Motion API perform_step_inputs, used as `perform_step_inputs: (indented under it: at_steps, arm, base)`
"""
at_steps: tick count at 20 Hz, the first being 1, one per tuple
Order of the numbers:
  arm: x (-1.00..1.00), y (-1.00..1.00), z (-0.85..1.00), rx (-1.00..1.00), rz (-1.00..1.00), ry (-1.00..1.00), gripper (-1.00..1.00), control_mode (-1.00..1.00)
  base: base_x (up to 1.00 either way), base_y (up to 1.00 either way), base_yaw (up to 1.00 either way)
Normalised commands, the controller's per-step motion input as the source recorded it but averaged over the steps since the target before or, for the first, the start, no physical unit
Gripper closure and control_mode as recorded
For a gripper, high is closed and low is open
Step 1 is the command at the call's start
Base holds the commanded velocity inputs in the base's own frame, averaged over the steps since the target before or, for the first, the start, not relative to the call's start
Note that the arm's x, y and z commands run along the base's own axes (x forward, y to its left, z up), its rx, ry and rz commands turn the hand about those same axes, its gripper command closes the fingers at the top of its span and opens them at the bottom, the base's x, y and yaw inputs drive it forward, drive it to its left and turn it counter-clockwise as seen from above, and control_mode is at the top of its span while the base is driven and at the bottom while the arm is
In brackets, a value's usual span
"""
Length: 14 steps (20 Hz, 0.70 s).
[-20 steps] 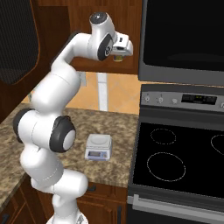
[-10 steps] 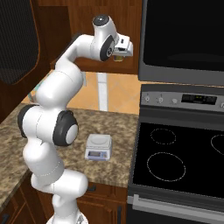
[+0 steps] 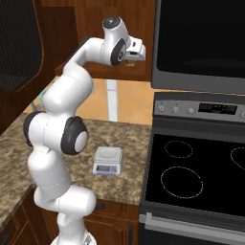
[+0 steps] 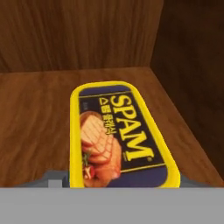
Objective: Pick the canned food and place it on the digital scale for weighing, and close the cabinet.
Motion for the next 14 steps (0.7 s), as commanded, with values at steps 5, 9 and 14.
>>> perform_step_inputs:
  at_steps: [5,9,14]
  arm:
    - [-0.1,0.0,-0.22,0.0,0.03,-0.15,1.0,-1.0]
    - [-0.98,0.02,-0.11,0.0,0.08,-0.24,1.0,-1.0]
    - [-1.0,0.37,0.0,0.0,0.02,-0.2,1.0,-1.0]
  base:
    - [0.0,0.0,0.0]
    - [0.0,0.0,0.0]
    - [0.0,0.0,0.0]
